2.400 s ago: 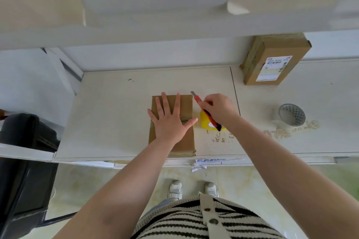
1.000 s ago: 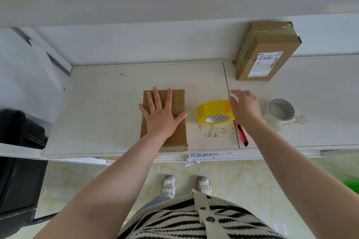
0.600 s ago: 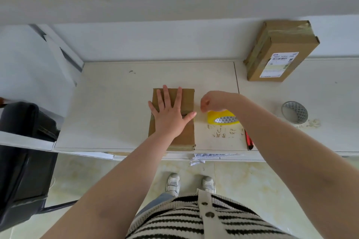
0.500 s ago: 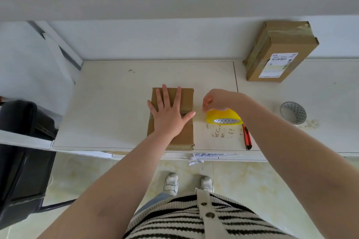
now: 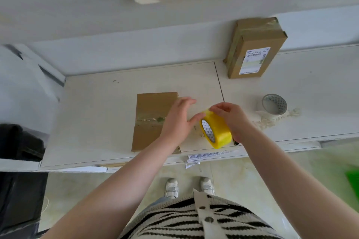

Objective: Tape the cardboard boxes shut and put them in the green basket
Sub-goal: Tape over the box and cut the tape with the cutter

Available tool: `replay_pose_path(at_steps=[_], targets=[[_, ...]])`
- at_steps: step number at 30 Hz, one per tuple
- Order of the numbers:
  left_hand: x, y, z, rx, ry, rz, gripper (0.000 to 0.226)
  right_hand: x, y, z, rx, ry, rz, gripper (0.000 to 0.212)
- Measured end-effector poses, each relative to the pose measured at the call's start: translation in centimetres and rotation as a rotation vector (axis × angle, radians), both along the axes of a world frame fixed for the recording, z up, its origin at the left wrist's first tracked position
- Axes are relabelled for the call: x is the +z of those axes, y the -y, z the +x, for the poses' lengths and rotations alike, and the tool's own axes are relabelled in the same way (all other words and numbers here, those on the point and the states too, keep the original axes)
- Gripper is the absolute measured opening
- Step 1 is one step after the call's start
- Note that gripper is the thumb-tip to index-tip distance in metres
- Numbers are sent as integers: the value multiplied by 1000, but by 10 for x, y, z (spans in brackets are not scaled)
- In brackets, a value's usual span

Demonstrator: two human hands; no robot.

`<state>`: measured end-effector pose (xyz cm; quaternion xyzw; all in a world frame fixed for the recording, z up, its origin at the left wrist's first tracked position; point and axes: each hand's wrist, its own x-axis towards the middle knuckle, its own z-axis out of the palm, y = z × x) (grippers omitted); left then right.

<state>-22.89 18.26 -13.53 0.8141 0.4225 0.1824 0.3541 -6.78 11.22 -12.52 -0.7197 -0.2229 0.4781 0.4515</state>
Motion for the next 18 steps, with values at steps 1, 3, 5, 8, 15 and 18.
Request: replay_pose_path(at_steps=[1, 3, 5, 8, 15, 18], targets=[[4, 6, 10, 5, 48, -100, 39, 1, 1, -5, -13, -12, 17, 11], [8, 11, 26, 78, 112, -229, 20, 2, 2, -12, -51, -43, 52, 15], [9, 10, 31, 162, 151, -293, 14, 5, 2, -14, -97, -103, 80, 15], [16, 2, 34, 203, 130, -286, 15, 4, 6, -12, -91, -181, 133, 19], [37, 0, 42, 101, 83, -88, 24, 0, 7, -2, 45, -1, 215, 44], [41, -3, 43, 100, 76, -131, 19, 0, 5, 0, 21, -5, 216, 23]])
